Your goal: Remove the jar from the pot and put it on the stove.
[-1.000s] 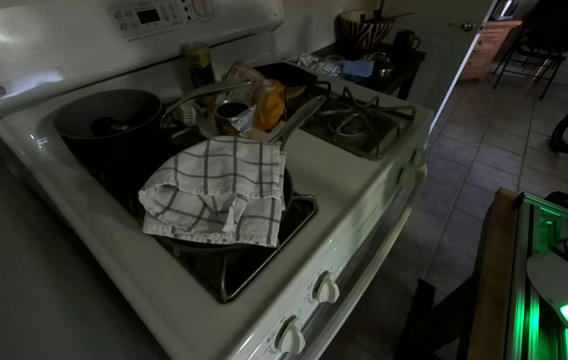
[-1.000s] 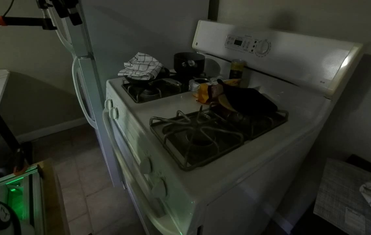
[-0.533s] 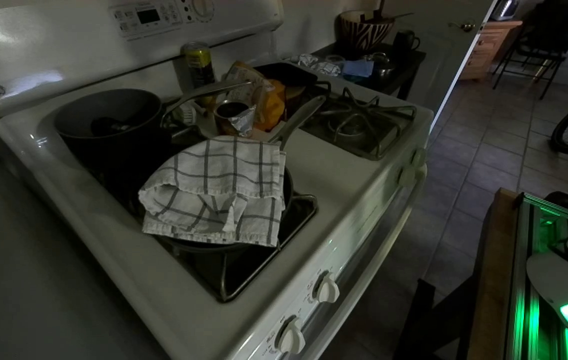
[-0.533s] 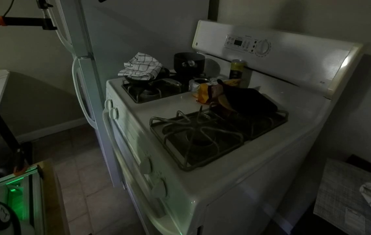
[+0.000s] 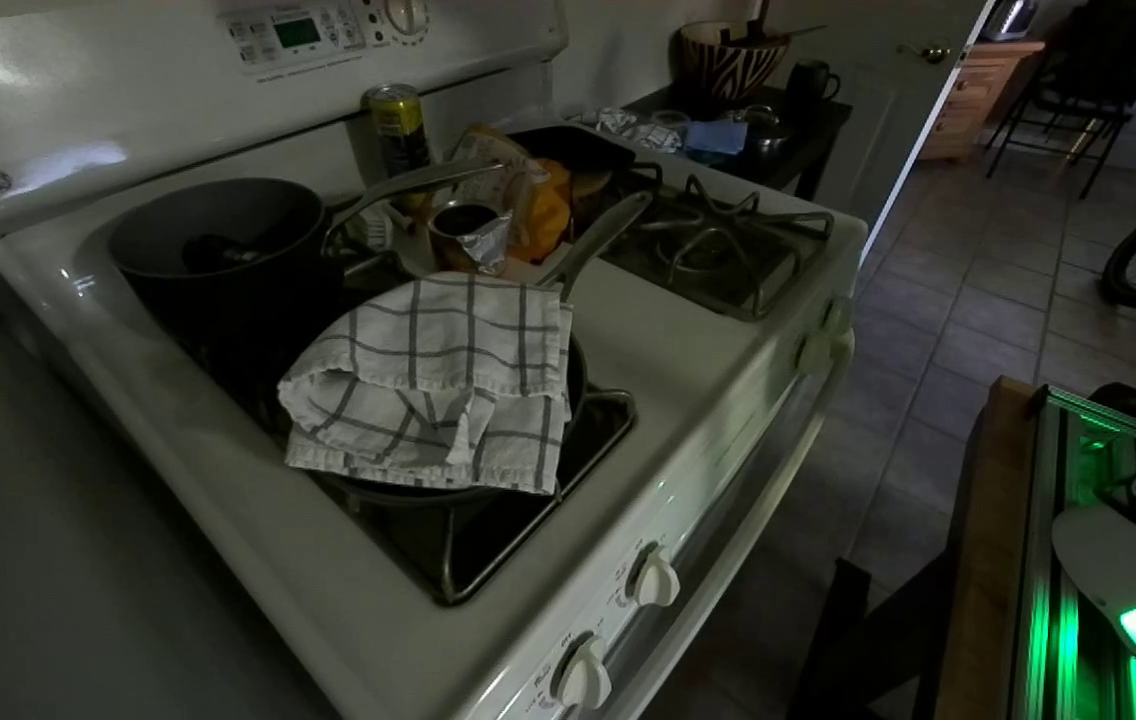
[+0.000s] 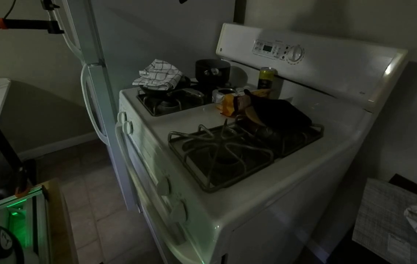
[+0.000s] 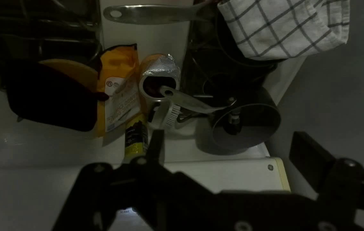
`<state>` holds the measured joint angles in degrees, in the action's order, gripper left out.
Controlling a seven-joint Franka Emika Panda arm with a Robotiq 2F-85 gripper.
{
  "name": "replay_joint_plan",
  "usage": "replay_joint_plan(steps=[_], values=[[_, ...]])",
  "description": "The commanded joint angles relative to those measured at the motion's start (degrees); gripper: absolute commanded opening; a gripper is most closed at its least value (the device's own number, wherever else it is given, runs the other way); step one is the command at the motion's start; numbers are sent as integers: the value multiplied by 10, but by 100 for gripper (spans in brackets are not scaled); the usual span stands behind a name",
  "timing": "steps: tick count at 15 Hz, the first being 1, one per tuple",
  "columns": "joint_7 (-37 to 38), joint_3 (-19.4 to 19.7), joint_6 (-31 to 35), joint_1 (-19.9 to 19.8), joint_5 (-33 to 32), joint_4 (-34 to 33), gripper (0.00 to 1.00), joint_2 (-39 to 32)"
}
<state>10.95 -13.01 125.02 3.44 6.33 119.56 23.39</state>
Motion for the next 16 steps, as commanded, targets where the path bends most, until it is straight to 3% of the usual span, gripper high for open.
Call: replay_joint_plan(steps=[1,6,12,16], values=[[5,12,-1,13,-7,-5,100,-11],[5,11,-3,16,-7,-1,100,13],[-48,12,-39,15,-38,-160,100,-176],[-37,10,-55,30,-95,-286,100,-316]])
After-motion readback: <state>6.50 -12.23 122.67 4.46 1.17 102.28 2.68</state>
